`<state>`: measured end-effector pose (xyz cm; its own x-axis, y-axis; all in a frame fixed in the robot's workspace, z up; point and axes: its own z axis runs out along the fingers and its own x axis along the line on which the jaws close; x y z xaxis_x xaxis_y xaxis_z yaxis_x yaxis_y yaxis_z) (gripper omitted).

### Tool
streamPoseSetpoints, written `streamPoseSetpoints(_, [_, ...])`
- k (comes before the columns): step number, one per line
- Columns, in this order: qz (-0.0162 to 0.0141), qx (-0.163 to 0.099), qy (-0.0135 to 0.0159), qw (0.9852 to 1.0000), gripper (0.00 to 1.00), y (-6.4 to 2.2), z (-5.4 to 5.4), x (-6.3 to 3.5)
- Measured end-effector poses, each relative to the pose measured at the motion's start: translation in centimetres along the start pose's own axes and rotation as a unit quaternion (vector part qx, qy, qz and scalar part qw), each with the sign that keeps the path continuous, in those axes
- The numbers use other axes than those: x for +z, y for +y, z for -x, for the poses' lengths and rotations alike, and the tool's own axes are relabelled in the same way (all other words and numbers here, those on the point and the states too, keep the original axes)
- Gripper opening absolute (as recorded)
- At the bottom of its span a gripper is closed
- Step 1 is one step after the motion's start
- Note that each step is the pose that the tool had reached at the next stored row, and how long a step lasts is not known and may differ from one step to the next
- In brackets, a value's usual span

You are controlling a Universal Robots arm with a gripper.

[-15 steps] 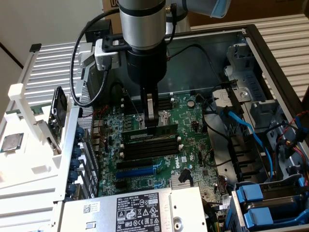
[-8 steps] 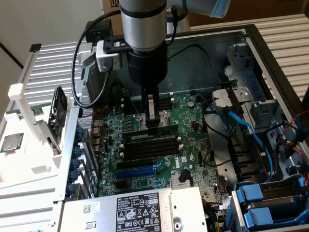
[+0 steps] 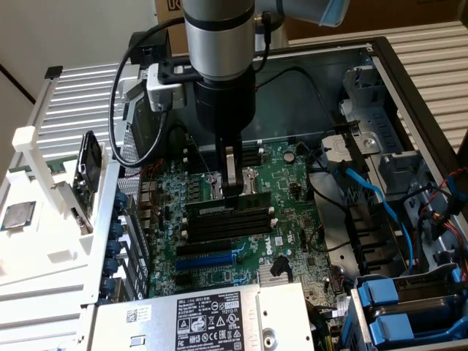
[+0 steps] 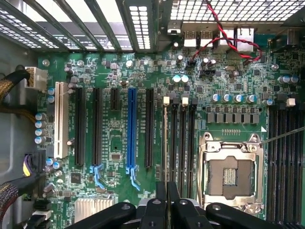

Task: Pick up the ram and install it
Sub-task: 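Pick up the ram and move it above insertion slot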

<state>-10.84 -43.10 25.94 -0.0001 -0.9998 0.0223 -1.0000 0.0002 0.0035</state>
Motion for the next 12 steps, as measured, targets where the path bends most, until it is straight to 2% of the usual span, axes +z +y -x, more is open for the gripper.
streamPoseSetpoints(4, [0.0016, 0.0, 0.0, 1.0, 0.13, -0.36, -0.01, 0.14])
streamPoseSetpoints(9, [0.0017, 0.0, -0.0005, 1.0, 0.13, -0.41, -0.01, 0.33])
streamPoseSetpoints(12, [0.0016, 0.0, -0.0022, 1.0, 0.13, -0.41, -0.01, 0.51])
